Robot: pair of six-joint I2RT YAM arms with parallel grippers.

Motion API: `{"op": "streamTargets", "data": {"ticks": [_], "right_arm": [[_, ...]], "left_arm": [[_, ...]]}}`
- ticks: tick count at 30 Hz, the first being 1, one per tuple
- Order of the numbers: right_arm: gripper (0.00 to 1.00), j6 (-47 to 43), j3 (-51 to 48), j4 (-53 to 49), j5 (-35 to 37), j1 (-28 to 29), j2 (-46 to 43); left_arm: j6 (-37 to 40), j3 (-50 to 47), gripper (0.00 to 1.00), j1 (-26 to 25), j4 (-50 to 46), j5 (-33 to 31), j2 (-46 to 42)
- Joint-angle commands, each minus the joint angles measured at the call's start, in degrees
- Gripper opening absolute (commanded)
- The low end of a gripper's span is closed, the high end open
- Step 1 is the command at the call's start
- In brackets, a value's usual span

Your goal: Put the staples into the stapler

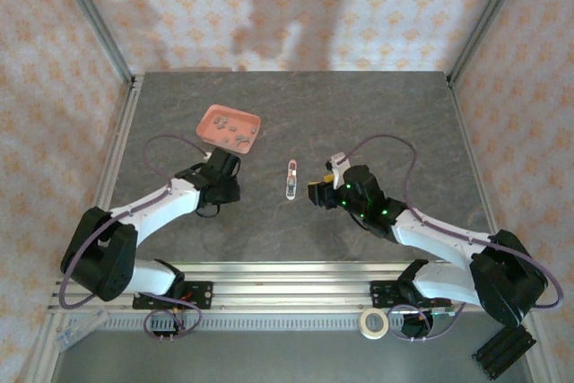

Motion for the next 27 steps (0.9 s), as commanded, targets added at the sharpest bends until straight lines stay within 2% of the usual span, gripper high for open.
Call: {"op": "streamTargets", "data": {"ticks": [1,15,27], "right_arm": [[0.57,-3.4,-0.7,4.4,-2.4,0.4,-0.7],[0.57,-21.7,-5.0,9.4,-8.2,2.3,-4.0],[0.53,-42.3,-2.8,10.1,-13.6,3.8,0.9]], "left_arm": [[-1.1,-1.1,0.14,-1.7,-2.9,4.0,-2.5],[2.4,-0.2,0.14,-3.3,-10.9,17.8,-6.9],[9.4,2.9,0.14,-3.4,-15.4,25.3,-6.8]]}}
